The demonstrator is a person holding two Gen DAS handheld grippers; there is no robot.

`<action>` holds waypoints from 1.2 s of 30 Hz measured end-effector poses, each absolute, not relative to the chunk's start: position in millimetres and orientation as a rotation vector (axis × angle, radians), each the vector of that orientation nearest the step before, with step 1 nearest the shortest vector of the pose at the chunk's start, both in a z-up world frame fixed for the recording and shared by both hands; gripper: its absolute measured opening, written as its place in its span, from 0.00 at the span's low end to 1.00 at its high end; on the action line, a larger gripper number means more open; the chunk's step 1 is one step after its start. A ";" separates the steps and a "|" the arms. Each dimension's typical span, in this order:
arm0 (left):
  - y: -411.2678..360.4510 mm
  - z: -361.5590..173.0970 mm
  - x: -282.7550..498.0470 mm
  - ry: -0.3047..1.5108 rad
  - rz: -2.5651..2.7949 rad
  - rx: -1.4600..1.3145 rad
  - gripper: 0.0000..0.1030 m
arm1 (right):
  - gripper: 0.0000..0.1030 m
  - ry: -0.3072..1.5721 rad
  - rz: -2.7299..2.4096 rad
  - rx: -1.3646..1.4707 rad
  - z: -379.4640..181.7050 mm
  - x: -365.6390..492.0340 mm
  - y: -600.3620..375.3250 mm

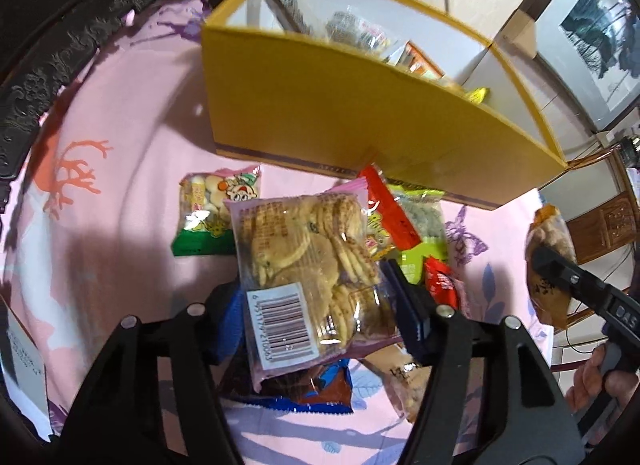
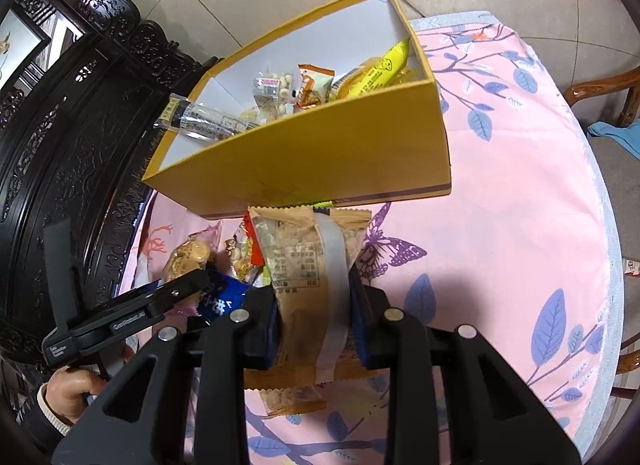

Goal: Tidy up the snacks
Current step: 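Carry the cookie bag and pastry into the yellow box and open both tools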

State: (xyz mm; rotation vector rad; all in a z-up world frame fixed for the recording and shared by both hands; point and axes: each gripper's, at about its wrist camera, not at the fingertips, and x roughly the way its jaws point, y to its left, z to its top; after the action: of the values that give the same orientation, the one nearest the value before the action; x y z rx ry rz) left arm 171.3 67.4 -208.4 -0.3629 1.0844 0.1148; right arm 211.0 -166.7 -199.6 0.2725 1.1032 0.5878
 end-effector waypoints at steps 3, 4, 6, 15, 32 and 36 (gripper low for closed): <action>68.1 -187.6 160.0 1.037 0.105 -0.358 0.63 | 0.29 1.086 0.597 0.268 -192.1 207.5 -166.6; 66.9 -181.8 159.3 1.024 0.101 -0.354 0.63 | 0.29 1.078 0.601 0.265 -188.9 206.4 -166.3; 66.3 -167.5 154.4 0.990 0.093 -0.346 0.63 | 0.29 1.065 0.608 0.268 -182.7 204.5 -166.1; 54.0 -109.0 161.6 0.846 0.041 -0.312 0.63 | 0.29 0.972 0.658 0.277 -138.9 210.3 -161.3; 46.0 -54.3 287.4 0.704 0.009 -0.182 0.63 | 0.29 0.813 0.624 0.221 -86.4 317.4 -141.9; 46.8 -61.2 311.8 0.724 0.018 -0.167 0.63 | 0.29 0.824 0.615 0.201 -89.9 338.1 -132.3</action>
State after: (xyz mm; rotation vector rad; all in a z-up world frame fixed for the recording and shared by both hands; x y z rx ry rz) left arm 311.8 46.8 -61.2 -0.1671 0.7244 0.0178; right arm 338.1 -132.3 -89.9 0.2012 0.8244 0.6153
